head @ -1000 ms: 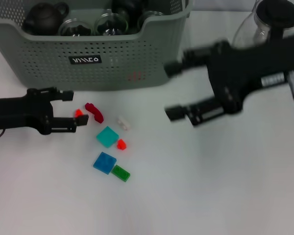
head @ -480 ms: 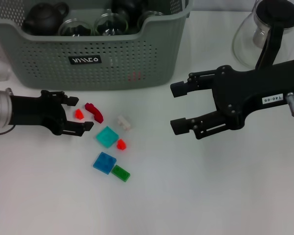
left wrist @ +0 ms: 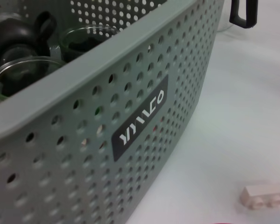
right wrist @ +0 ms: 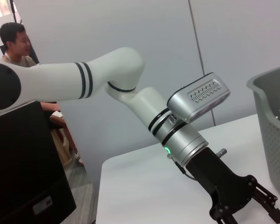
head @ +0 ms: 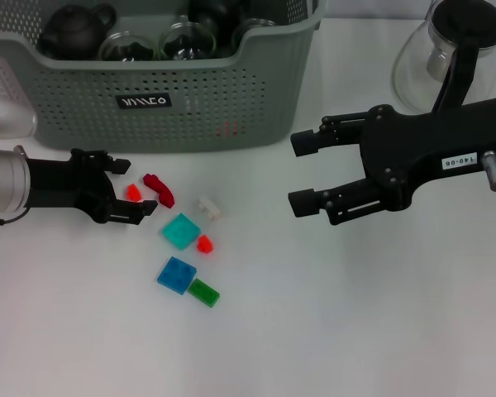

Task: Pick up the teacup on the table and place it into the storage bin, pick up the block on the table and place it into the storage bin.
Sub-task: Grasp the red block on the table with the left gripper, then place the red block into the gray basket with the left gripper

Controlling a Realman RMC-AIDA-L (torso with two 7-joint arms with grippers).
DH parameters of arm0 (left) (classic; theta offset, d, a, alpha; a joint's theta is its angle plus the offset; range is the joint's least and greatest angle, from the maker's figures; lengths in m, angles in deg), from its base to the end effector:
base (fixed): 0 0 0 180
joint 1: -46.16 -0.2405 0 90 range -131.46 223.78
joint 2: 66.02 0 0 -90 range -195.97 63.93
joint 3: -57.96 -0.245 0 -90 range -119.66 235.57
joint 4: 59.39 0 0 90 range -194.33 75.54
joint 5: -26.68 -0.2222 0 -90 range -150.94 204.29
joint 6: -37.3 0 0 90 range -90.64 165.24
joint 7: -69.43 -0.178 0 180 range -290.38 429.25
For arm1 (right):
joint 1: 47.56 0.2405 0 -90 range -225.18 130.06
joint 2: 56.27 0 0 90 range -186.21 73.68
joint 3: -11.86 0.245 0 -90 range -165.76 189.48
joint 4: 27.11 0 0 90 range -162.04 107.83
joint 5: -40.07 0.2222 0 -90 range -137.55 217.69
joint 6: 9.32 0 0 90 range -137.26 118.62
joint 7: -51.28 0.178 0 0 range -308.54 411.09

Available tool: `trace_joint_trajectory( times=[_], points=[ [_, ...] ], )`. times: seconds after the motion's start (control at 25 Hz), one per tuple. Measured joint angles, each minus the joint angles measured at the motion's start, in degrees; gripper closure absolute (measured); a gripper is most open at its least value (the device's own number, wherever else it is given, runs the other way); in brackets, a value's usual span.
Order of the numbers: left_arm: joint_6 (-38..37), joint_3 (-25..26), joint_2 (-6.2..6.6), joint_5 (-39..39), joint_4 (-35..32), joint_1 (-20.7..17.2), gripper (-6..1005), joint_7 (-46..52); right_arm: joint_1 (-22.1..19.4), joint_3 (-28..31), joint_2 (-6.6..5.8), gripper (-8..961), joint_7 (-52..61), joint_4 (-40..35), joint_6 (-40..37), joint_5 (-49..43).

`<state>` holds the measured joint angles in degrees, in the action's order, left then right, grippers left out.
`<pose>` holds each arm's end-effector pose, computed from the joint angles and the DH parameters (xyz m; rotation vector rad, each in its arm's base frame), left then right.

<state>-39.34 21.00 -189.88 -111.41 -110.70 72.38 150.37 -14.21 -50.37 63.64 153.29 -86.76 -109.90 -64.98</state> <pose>-0.3212 0.3450 -0.0186 -2.6201 -0.6206 -0.0473 0.1285 0.3277 -0.0218 2.9434 -0.3892 -0.6328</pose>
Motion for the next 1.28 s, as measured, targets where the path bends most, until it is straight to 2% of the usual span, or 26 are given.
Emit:
trace_joint_trajectory(
  times=[0.52,0.6,0.84,1.04,1.28],
  points=[
    [2.06,-0.26,-0.24,-0.09,0.97,-0.25,261,0.02,0.01,0.01,-0.01,66,-0.23,0.91,0.32,0.02],
    [2.19,-0.30,-0.24,-0.01,1.02,-0.31,395,0.13,0.02,0.01,0.03,66,-0.24,0.91,0.31,0.02],
    [2.11,-0.21,-0.24,0.13,1.05,-0.38,441,1.41,0.00,0.01,0.06,65,-0.39,0.96,0.27,0.02],
    [1.68,-0.53,0.30,-0.03,2.27,-0.11,631,2.94,-0.04,0.01,0.07,65,-0.44,0.96,0.05,0.02],
    [-0.50,-0.01,-0.04,0.71,0.64,-0.67,734,2.55,-0.28,0.01,0.07,65,-0.53,0.96,-0.14,0.10]
  ],
)
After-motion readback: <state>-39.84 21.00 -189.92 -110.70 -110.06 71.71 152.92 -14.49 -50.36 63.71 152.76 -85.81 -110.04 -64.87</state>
